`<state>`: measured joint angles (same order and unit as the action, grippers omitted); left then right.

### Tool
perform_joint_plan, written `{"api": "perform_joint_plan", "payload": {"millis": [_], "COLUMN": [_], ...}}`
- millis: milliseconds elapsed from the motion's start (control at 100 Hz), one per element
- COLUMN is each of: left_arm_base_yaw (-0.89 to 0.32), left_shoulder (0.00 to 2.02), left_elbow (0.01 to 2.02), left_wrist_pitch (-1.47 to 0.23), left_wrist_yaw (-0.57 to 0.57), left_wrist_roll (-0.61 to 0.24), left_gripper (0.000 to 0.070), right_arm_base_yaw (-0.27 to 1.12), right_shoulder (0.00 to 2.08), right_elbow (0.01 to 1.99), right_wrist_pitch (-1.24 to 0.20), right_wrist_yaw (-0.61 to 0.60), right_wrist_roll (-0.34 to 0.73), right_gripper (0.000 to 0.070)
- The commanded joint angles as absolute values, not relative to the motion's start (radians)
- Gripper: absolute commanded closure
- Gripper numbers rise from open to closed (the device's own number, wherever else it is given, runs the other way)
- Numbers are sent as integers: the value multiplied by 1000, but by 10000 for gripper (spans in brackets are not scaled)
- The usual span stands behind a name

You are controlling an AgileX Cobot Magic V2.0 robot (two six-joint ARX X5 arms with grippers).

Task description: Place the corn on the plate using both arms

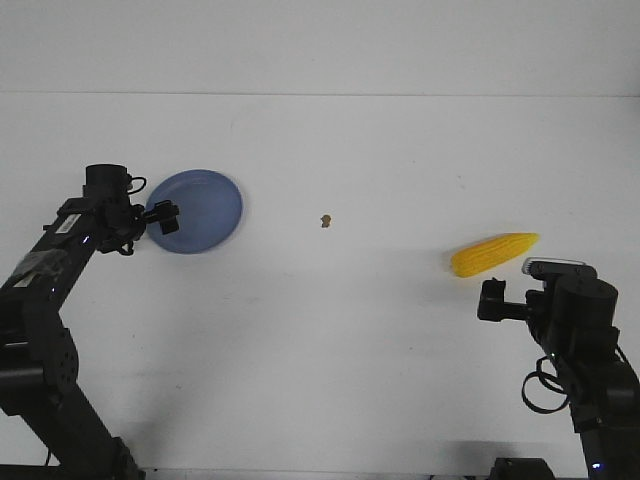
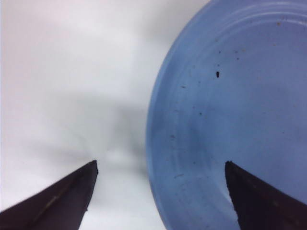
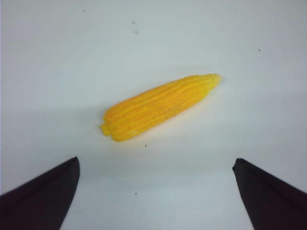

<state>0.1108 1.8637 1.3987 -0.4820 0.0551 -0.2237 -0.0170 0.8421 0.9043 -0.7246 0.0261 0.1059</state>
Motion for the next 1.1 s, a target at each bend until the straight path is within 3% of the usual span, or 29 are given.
{"api": "perform_joint_plan", "payload": {"millis": [0,430,480,580,640,770,920,1090], "left_arm_base_yaw": [114,114,114,114,114,114,120,138], "left_shoulder": [1889,1913,1914,1914,1914,1914,1905,1859], "left_elbow": [1420,1420,1420,1420,1420,1420,1420,1420], "left_wrist_pitch": [-480,-479,-482,-486,-488,-492,-490,-470], "left_wrist_yaw": [56,56,56,56,56,56,88,227], "left_wrist_roll": [-222,-221,-221,-218,-218,-218,-218,-233], "left_gripper": [157,179,252,517,612,697,694,694], "right_arm_base_yaw": [-19,-19,-19,-19,-19,-19,-19,-19], "right_shoulder": [844,844,844,844,844,844,844,844], "right_elbow": [919,919,919,919,919,919,919,919], "right_wrist_pitch": [-719,-719,-719,-719,-719,-719,-719,-719], "right_wrist_yaw": [25,25,25,25,25,25,25,25], "right_wrist_roll": [116,116,116,116,116,116,115,116], "right_gripper": [25,25,25,25,25,25,25,25]}}
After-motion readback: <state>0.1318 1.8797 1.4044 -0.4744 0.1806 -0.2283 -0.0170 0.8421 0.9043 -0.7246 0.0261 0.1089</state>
